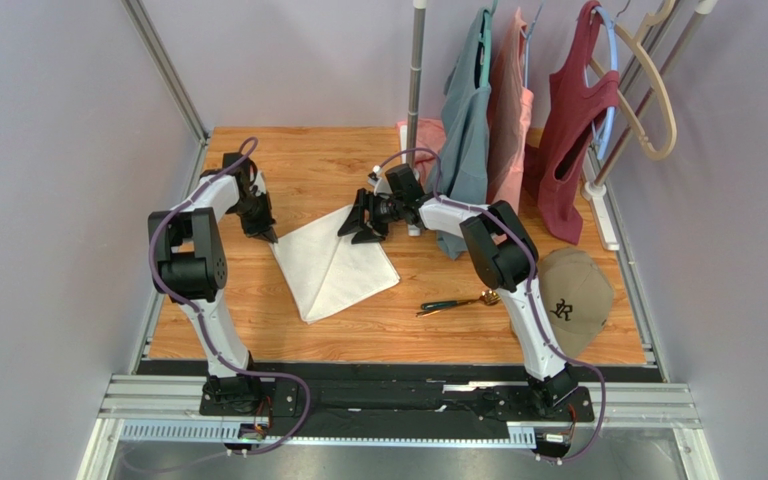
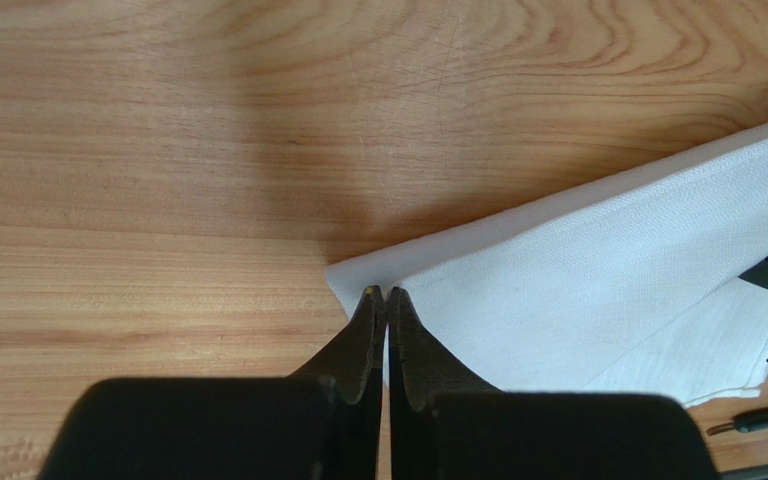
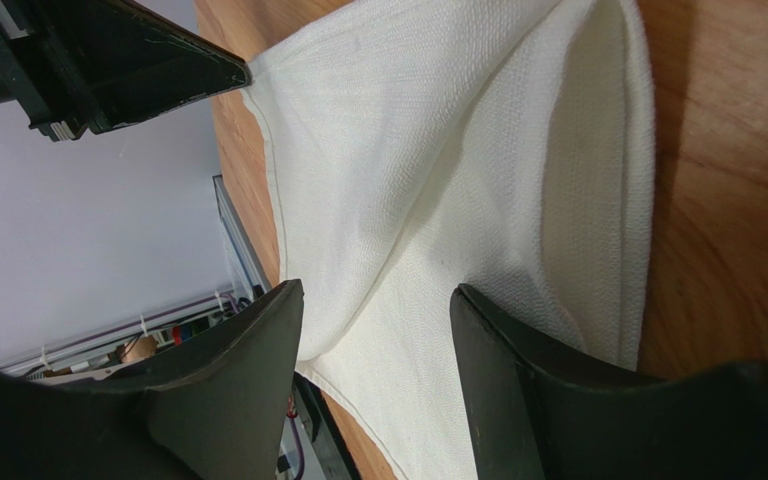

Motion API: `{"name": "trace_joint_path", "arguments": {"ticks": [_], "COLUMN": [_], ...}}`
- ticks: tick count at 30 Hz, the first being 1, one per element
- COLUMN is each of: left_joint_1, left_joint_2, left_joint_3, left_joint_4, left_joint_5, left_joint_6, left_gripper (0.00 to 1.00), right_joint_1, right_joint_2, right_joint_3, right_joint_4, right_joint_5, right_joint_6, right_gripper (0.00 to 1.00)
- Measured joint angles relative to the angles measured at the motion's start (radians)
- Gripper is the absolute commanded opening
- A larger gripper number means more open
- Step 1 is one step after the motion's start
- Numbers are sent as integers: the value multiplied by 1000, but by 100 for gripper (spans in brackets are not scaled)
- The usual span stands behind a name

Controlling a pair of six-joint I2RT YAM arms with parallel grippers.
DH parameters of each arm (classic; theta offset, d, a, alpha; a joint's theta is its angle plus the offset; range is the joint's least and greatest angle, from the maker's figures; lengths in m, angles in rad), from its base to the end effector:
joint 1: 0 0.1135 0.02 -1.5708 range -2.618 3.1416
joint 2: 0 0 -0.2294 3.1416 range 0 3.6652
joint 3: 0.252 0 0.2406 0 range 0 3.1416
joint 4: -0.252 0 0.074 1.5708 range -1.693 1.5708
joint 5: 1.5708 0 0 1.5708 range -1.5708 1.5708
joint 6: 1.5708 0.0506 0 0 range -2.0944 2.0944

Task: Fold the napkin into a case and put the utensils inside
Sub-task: Smooth out the upper triangle-folded napkin at the center of the board.

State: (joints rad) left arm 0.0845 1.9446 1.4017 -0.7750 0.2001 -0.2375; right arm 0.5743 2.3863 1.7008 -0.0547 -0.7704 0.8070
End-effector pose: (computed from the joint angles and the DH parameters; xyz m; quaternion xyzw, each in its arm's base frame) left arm 0.3647 0.0208 0.1384 -0.1458 0.9763 -0.1084 0.1175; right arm 0.3896 0.2940 0.0953 -0.0521 0.8598 0.5032 0.0692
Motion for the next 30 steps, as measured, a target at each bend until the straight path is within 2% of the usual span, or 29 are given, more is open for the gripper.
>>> {"name": "trace_joint_path", "arguments": {"ticks": [5, 8, 9, 10, 11, 12, 16, 18, 20, 21, 23, 24, 30], "left_joint_1": [0, 0, 0, 0, 0, 0, -4, -4, -5, -5, -5, -5, -5], "left_joint_2": [10, 12, 12, 12, 12, 11, -18, -63, -120, -144, -181, -191, -107], "left_joint_3": [0, 0, 0, 0, 0, 0, -4, -18, -29, -35, -42, -46, -56], "left_joint_4": [0, -1, -1, 0, -1, -2, -5, -6, -8, -4, 3, 14, 50], "left_joint_5": [0, -9, -14, -21, -30, -39, -76, -83, -76, -69, -38, -16, 88], "left_joint_6": [0, -3, -5, -6, -10, -13, -27, -35, -48, -57, -76, -81, -106], "left_gripper": [1, 12, 22, 25, 35, 48, 51, 45, 32, 17, 3, 0, 0], "right_joint_1": [0, 0, 0, 0, 0, 0, 0, 1, 1, 2, 6, 8, 37], "right_joint_2": [0, 0, 0, 0, 0, 0, 0, 0, 0, 0, 0, 0, -2], "right_joint_3": [0, 0, 0, 1, 2, 2, 10, 17, 28, 35, 53, 62, 114], "right_joint_4": [0, 0, 0, -1, -1, -2, -16, -20, -31, -39, -53, -61, -110], "right_joint_5": [-1, -3, -3, -5, -6, -8, -10, -10, -10, -10, -10, -10, -9], "right_joint_6": [0, 0, 0, 0, 0, -2, -12, -19, -27, -31, -43, -47, -83], "right_gripper": [61, 61, 62, 61, 62, 62, 64, 66, 68, 70, 72, 73, 81]}}
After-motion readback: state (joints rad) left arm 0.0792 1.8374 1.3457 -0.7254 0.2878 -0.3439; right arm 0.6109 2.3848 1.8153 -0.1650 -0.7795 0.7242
